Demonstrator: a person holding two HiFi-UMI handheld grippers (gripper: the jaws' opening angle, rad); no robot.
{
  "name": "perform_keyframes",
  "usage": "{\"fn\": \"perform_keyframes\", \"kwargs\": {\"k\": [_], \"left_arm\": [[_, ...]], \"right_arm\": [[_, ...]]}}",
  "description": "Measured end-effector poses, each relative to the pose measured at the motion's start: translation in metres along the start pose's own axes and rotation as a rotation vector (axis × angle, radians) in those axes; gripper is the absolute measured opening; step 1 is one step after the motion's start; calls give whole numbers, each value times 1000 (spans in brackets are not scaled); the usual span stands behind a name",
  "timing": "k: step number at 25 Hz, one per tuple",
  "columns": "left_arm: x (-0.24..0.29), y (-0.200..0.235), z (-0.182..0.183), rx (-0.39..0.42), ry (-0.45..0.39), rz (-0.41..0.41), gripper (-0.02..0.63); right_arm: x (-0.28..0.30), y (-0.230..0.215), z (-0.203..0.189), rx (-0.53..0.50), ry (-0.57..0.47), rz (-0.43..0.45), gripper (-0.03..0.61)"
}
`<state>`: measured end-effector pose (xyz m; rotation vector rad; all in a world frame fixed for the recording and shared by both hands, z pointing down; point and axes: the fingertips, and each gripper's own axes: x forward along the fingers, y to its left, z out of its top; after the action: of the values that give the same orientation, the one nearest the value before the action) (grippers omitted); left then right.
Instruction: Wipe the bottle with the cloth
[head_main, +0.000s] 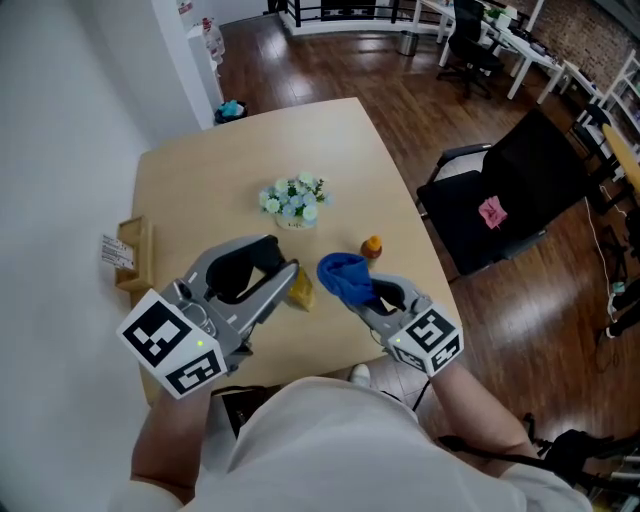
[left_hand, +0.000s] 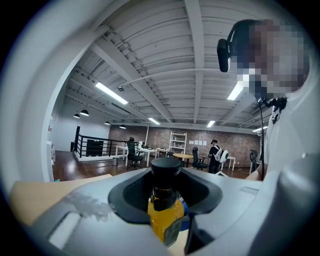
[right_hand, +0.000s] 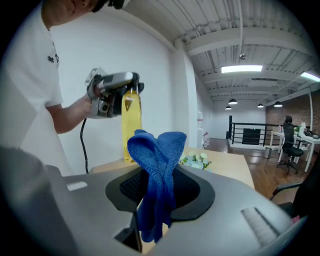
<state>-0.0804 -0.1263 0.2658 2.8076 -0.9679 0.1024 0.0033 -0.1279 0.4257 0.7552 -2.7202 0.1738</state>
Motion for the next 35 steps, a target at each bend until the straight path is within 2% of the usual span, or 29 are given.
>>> {"fn": "perform_keyframes", "kwargs": {"k": [3, 6, 8, 11, 18, 27, 31, 35], "left_arm": [[3, 6, -5, -3, 7, 13, 164], [7, 11, -12, -8, 16, 28, 164], [9, 11, -12, -10, 21, 36, 164], [10, 10, -9, -9, 18, 40, 163], [5, 10, -5, 2, 15, 59, 163], [5, 10, 5, 12, -4, 75, 164], [4, 15, 2, 15, 6, 82, 164], [4, 18, -7, 12, 22, 90, 164]], "right_arm": [[-19, 8, 49, -60, -105, 3, 126], [-29, 30, 92, -146, -216, 56, 126], [-31, 41, 99, -174, -219, 84, 126], [-21, 50, 77, -182, -139, 100, 126], [-1, 55, 15, -121, 2, 118, 126], [15, 48, -48, -48, 96, 126, 126], [2, 41, -37, -26, 67, 93, 126], [-27, 35, 6, -83, -20, 51, 126]]}}
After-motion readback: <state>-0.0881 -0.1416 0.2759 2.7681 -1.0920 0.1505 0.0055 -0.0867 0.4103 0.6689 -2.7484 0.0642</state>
